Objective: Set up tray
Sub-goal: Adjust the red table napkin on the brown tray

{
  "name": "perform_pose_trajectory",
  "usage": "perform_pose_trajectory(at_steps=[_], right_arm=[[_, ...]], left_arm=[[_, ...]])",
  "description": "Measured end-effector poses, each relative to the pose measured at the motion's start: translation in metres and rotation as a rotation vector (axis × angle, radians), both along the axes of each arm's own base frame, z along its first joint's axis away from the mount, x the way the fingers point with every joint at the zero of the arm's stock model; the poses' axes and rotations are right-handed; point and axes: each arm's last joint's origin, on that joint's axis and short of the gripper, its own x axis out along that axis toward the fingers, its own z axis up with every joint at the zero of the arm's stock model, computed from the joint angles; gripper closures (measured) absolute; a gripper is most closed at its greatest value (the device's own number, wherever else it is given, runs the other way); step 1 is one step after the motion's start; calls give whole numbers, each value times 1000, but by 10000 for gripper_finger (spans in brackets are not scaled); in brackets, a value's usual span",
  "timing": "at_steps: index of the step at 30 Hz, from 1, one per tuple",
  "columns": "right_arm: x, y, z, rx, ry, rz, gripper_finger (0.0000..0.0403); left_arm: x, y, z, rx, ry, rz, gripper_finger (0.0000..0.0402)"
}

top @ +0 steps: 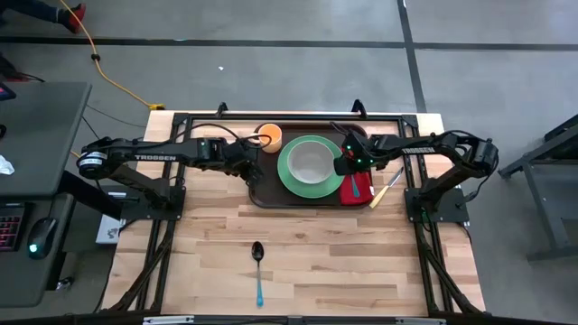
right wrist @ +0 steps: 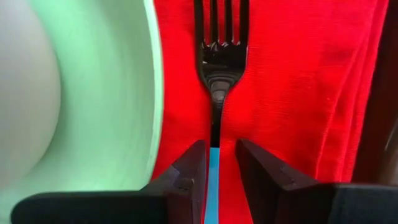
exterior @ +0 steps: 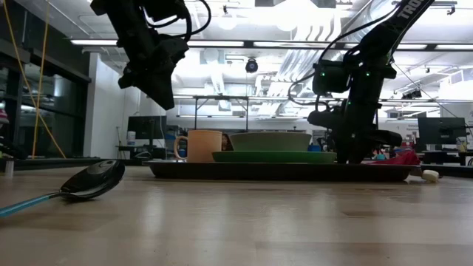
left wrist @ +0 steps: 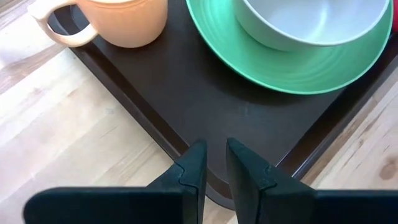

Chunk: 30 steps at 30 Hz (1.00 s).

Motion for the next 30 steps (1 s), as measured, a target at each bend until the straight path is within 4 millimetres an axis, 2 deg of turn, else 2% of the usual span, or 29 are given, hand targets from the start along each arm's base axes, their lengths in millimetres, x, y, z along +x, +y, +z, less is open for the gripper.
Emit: perform_pose_trajectory(at_steps=[30], right_arm=[[-4, 0, 10, -39, -19, -98, 325]], left_arm=[[0, 0, 0, 9, 11, -50, 309]])
